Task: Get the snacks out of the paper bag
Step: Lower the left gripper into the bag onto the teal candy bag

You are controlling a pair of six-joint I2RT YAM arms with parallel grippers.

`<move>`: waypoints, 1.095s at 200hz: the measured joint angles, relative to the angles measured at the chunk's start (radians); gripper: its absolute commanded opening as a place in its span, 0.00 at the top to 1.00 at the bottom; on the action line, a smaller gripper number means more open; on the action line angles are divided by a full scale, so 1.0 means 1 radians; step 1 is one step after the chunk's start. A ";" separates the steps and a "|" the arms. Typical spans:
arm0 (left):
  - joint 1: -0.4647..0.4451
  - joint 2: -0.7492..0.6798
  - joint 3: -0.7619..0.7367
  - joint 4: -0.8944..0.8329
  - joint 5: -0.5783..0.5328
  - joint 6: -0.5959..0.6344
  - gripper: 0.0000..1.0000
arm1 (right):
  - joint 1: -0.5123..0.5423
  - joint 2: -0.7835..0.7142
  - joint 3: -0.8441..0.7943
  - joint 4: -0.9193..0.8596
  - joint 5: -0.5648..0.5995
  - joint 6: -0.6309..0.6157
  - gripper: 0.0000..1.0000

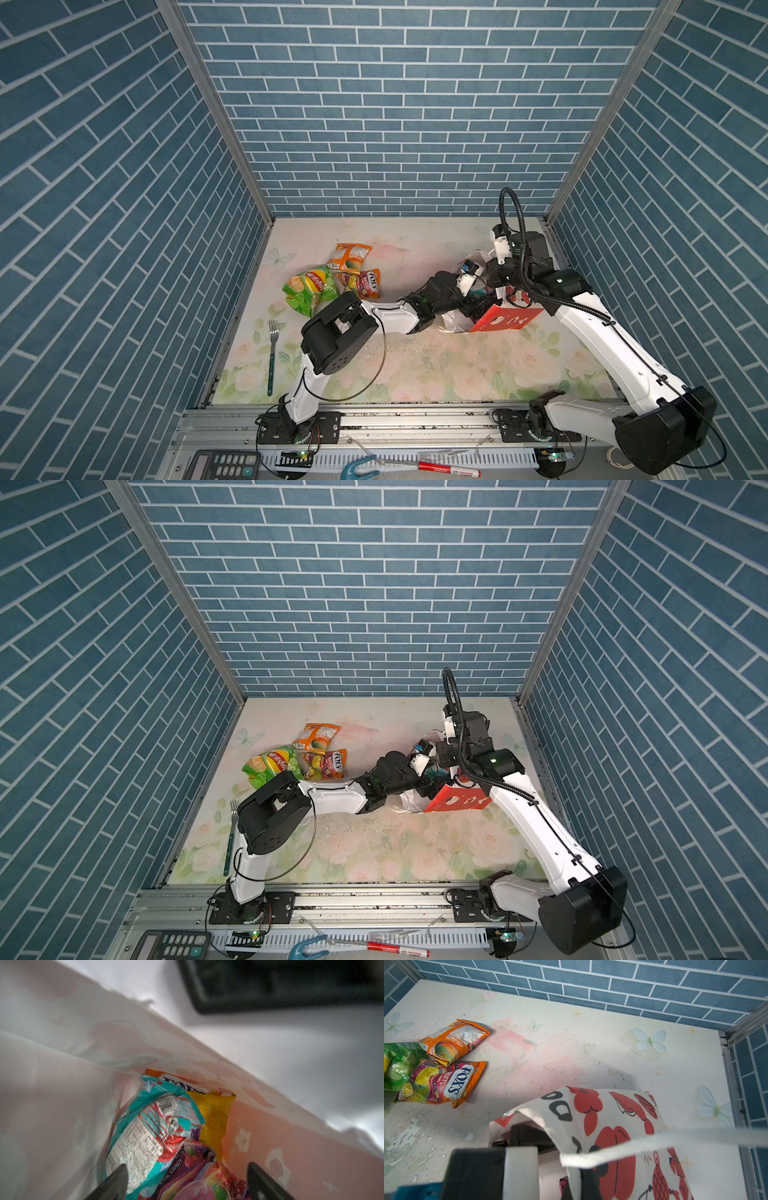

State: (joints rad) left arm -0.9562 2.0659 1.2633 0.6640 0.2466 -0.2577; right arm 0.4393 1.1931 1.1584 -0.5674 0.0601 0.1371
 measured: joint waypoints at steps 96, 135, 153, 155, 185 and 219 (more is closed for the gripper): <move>-0.005 0.103 0.059 0.024 -0.034 -0.038 0.00 | -0.003 -0.014 -0.051 0.079 -0.048 0.058 1.00; -0.008 0.142 0.087 0.038 -0.050 -0.068 0.01 | -0.003 -0.013 -0.061 0.097 -0.062 0.070 1.00; -0.011 0.152 0.105 0.034 -0.072 -0.071 0.01 | -0.003 -0.013 -0.062 0.105 -0.063 0.076 1.00; -0.011 0.153 0.107 0.033 -0.074 -0.071 0.01 | -0.003 -0.013 -0.062 0.105 -0.063 0.077 1.00; -0.011 0.176 0.125 0.029 -0.097 -0.078 0.13 | -0.003 -0.013 -0.074 0.118 -0.066 0.079 1.00; -0.010 0.189 0.149 -0.001 -0.120 -0.088 0.23 | -0.003 -0.014 -0.080 0.130 -0.066 0.091 1.00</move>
State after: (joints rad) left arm -0.9665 2.2547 1.4120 0.6628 0.1268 -0.3454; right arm 0.4358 1.1790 1.0782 -0.4370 -0.0059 0.2283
